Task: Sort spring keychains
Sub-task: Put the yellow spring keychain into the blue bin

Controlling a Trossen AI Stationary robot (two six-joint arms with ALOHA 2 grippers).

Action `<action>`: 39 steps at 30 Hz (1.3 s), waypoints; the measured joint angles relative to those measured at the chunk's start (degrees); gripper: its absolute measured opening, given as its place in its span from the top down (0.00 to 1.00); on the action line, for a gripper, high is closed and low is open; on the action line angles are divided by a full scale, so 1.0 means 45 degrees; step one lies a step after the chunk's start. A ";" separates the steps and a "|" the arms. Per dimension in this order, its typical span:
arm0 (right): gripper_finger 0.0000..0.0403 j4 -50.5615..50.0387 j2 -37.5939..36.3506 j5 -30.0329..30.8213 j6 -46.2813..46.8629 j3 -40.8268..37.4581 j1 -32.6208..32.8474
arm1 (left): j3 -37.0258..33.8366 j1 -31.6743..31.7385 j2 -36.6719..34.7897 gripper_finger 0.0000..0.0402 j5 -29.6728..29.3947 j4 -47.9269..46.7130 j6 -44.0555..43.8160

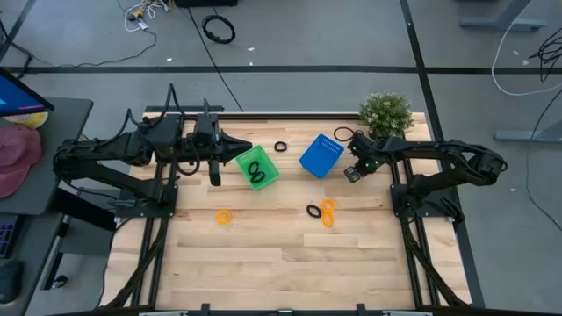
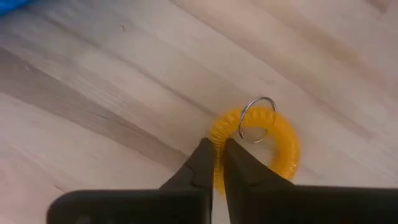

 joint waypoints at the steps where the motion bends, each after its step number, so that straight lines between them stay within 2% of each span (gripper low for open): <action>1: 0.97 -0.0344 -0.0056 -0.0014 0.0011 0.0238 0.0005 | 0.0000 0.0000 0.0000 0.96 0.0002 -0.0003 0.0000; 4: 0.99 -0.2221 -0.0266 -0.0481 0.0009 0.1192 0.0072 | 0.0000 0.0000 0.0000 0.96 0.0005 -0.0003 0.0010; 11: 1.00 -0.6066 -0.0538 -0.0508 -0.0911 0.5068 0.1279 | 0.0000 -0.0005 0.0000 0.96 0.0049 -0.0007 0.0107; 16: 1.00 -0.8697 -0.0558 -0.0417 -0.0299 0.8029 0.2833 | 0.0000 -0.0010 0.0000 0.96 0.0049 -0.0012 0.0137; 20: 1.00 -1.0803 -0.0580 -0.0392 0.1090 1.0123 0.4769 | 0.0000 -0.0010 0.0000 0.96 0.0050 -0.0009 0.0087; 25: 1.00 -1.1597 -0.0807 -0.0418 0.2469 1.1661 0.7696 | 0.0000 -0.0010 0.0000 0.96 0.0053 -0.0009 0.0087; 32: 1.00 -1.2003 -0.0971 -0.0975 0.4754 1.1911 1.1127 | 0.0000 -0.0005 0.0000 0.96 -0.0030 -0.0003 0.0107; 36: 1.00 -1.1514 -0.0975 -0.1045 0.5266 1.1903 1.2085 | 0.0000 0.0022 0.0000 0.96 -0.0063 -0.0003 0.0126; 39: 1.00 -0.9622 -0.0964 -0.0955 0.4649 1.1959 1.2177 | 0.0000 0.0031 0.0000 0.96 -0.0094 0.0002 0.0131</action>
